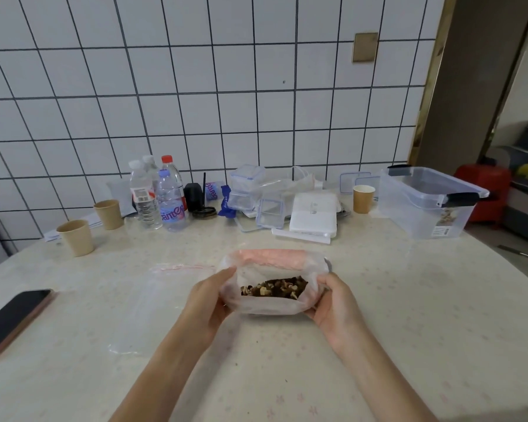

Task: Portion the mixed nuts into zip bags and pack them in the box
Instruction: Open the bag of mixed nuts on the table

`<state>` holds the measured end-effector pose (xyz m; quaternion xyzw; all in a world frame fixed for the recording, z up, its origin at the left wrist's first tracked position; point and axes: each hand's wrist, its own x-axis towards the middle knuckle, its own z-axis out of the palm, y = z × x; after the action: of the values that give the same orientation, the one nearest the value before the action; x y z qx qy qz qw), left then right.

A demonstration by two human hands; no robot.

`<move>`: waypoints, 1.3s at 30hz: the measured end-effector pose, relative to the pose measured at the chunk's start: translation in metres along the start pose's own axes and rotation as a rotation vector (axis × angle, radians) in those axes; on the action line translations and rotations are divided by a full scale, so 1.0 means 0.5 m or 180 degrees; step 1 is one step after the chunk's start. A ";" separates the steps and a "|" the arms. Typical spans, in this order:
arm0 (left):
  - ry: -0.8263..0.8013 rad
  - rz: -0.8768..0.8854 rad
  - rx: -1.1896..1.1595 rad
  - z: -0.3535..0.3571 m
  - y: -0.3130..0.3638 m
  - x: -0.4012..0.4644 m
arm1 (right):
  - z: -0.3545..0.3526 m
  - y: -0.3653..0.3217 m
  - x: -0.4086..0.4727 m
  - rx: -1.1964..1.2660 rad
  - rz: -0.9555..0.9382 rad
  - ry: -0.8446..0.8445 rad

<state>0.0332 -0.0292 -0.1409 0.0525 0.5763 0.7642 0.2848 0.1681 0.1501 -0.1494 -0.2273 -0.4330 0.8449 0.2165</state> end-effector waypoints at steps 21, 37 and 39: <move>-0.0611 -0.1353 -0.1893 0.024 0.004 0.033 | 0.005 0.016 0.055 0.0254 0.0555 0.1055; 0.0301 0.2009 0.3115 -0.011 0.017 0.005 | -0.027 -0.031 -0.010 -0.3616 -0.1562 0.0657; -0.0102 0.2223 0.3552 -0.007 0.019 0.008 | -0.022 -0.027 -0.014 -0.4070 -0.2402 0.0378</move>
<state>0.0249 -0.0320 -0.1342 0.3875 0.8308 0.3972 -0.0414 0.1824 0.1603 -0.1425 -0.1901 -0.8764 0.2827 0.3405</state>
